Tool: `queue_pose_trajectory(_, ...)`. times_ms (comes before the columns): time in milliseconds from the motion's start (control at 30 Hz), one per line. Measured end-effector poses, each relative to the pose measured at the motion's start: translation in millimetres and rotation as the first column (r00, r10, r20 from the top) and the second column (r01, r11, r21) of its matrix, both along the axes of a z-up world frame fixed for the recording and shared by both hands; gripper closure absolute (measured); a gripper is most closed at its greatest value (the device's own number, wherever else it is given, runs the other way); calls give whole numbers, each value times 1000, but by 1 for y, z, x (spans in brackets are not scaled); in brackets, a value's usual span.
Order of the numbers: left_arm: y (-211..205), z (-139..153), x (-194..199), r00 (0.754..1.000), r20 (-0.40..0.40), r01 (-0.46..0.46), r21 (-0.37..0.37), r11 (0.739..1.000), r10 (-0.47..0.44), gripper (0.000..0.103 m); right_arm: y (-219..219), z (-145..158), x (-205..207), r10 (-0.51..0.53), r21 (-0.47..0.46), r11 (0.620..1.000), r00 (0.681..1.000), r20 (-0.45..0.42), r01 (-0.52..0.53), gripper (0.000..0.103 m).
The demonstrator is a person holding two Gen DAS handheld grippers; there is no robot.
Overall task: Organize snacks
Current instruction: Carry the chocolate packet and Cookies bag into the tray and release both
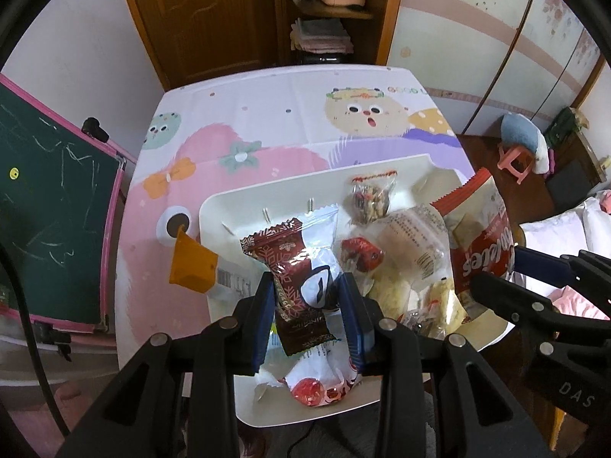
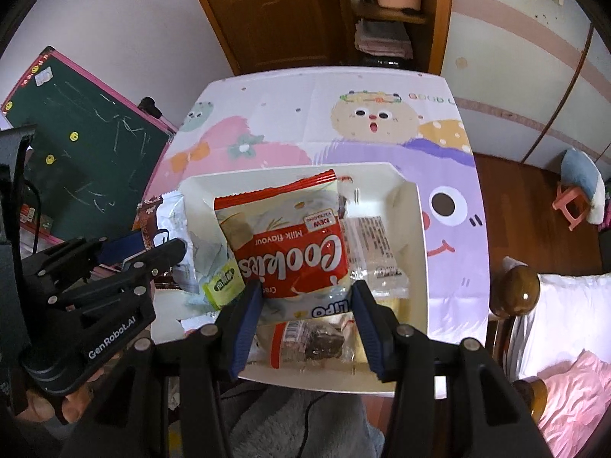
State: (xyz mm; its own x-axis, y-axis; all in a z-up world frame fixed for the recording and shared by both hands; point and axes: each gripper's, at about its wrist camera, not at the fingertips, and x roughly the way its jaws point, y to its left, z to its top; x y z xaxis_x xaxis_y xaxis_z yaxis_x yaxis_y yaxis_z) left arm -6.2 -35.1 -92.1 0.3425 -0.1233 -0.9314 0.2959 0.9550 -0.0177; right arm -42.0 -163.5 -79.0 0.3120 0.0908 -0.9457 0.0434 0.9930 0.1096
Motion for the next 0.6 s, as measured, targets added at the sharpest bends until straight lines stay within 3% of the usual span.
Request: queue_pose_trajectory(600, -6, -10, 1, 999, -35, 23, 14, 1000, -22, 71, -2, -12, 4, -30, -13, 999, 999, -45, 29, 54)
